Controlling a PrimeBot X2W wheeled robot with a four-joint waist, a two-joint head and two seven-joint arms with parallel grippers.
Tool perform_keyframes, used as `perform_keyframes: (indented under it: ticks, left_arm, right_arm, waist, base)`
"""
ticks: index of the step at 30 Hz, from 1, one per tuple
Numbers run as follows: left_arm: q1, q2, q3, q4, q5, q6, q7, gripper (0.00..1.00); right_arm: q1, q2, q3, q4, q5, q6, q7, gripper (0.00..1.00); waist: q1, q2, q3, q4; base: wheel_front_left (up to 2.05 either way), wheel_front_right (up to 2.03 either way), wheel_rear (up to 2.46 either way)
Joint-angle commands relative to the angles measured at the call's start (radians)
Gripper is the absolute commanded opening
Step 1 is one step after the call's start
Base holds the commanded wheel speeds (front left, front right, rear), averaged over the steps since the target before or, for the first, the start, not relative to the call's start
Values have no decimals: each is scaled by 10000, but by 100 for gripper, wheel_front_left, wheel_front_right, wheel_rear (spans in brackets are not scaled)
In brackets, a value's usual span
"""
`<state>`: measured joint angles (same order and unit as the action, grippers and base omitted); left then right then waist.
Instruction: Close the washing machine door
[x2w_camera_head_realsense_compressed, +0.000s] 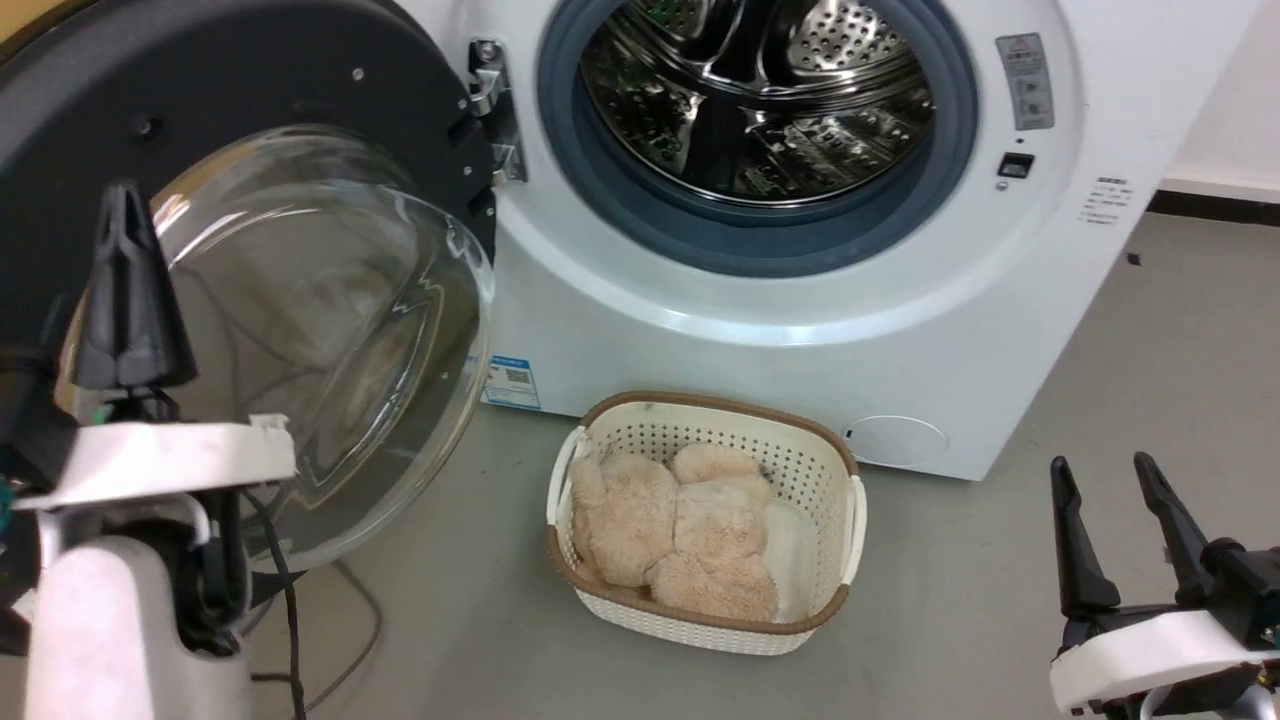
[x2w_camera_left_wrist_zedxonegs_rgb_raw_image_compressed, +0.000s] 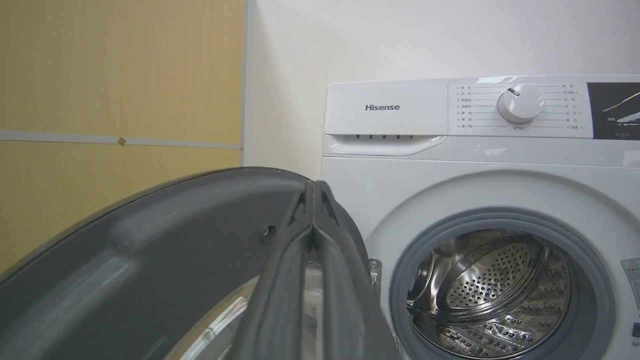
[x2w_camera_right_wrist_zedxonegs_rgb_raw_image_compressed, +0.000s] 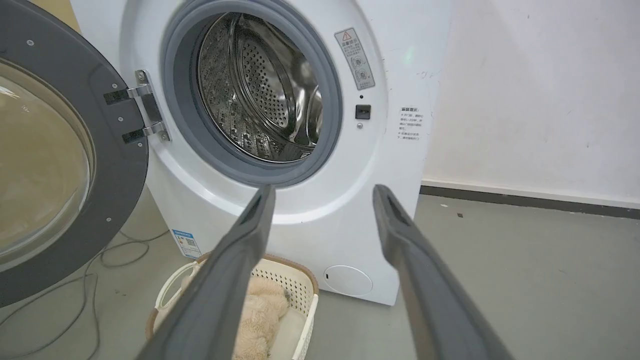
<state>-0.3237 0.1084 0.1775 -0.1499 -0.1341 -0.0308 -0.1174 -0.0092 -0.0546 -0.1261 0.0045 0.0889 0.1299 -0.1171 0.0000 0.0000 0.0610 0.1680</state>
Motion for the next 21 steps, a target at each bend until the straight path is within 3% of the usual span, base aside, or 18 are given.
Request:
perform_keyframes:
  ticks: [1, 13, 21]
  left_arm:
    - [-308, 76, 159, 37, -139, -79, -98, 0]
    - [-1294, 784, 1140, 1014, -1024, -382, -328, 0]
    - [-1965, 1543, 1907, 1896, -1768, -482, -454, 0]
  right_arm:
    - [-96, 21, -60, 11, 57, 4, -103, 100]
    - [-119, 25, -265, 95, 156, 5, -333, 100]
    - [-161, 28, -423, 163, 201, 5, -499, 100]
  waist:
    - [0, 0, 28, 124]
    - [0, 0, 185, 658]
    - [0, 0, 353, 975]
  base:
    - [0, 0, 0]
    - [0, 0, 0]
    - [0, 0, 0]
